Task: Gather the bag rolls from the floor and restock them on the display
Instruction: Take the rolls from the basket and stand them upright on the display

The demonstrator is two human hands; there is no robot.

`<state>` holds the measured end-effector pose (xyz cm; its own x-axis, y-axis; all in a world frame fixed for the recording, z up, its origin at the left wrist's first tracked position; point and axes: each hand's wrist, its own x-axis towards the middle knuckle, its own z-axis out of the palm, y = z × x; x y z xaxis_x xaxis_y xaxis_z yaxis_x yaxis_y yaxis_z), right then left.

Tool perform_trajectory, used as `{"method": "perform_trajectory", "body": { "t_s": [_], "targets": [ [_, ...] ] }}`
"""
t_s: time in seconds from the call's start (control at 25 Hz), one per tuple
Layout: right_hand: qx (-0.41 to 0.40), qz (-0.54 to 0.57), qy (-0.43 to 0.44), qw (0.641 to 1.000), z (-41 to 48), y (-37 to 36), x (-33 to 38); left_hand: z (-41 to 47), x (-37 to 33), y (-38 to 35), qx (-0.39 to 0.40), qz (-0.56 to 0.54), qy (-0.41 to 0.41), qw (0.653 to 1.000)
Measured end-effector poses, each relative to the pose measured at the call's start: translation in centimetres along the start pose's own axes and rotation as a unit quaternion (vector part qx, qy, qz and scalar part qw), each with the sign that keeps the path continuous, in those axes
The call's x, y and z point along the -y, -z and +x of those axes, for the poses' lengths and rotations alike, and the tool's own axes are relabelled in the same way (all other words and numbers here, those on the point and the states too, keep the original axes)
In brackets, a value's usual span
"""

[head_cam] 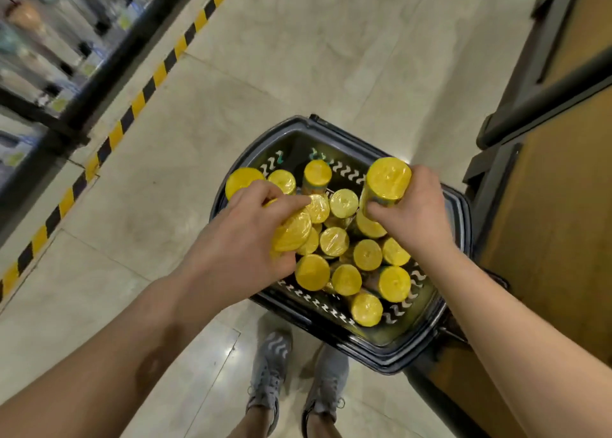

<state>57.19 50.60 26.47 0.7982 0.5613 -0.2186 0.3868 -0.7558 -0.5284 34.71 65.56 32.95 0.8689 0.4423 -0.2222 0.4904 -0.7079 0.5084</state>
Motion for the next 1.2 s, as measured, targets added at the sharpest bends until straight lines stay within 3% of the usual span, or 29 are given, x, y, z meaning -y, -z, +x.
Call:
{"method": "perform_trajectory", "body": {
  "t_s": [0.2, 0.52, 0.72, 0.84, 1.0, 1.2],
  "targets": [
    [-0.014, 0.122, 0.052, 0.991, -6.8, 17.1, 10.7, -1.8, -8.8, 14.4, -0.041, -0.034, -0.042, 0.998],
    [-0.073, 0.145, 0.166, 0.973, -21.0, 43.2, 21.9, -8.6, -26.7, 34.2, -0.159, -0.164, -0.149, 0.962],
    [-0.149, 0.147, 0.156, 0.965, -28.6, 49.5, 20.8, -10.9, -34.2, 35.8, -0.128, -0.27, -0.226, 0.927],
    [-0.209, 0.165, 0.107, 0.958, -32.0, 51.4, 18.8, -10.7, -37.7, 34.2, -0.083, -0.307, -0.269, 0.909],
    [-0.28, 0.166, 0.034, 0.945, -35.4, 53.6, 15.2, -10.9, -42.2, 31.5, -0.038, -0.341, -0.302, 0.889],
    [-0.328, 0.177, 0.017, 0.928, -37.9, 57.7, 8.2, -11.6, -49.5, 27.6, -0.013, -0.355, -0.311, 0.882]
  ]
}}
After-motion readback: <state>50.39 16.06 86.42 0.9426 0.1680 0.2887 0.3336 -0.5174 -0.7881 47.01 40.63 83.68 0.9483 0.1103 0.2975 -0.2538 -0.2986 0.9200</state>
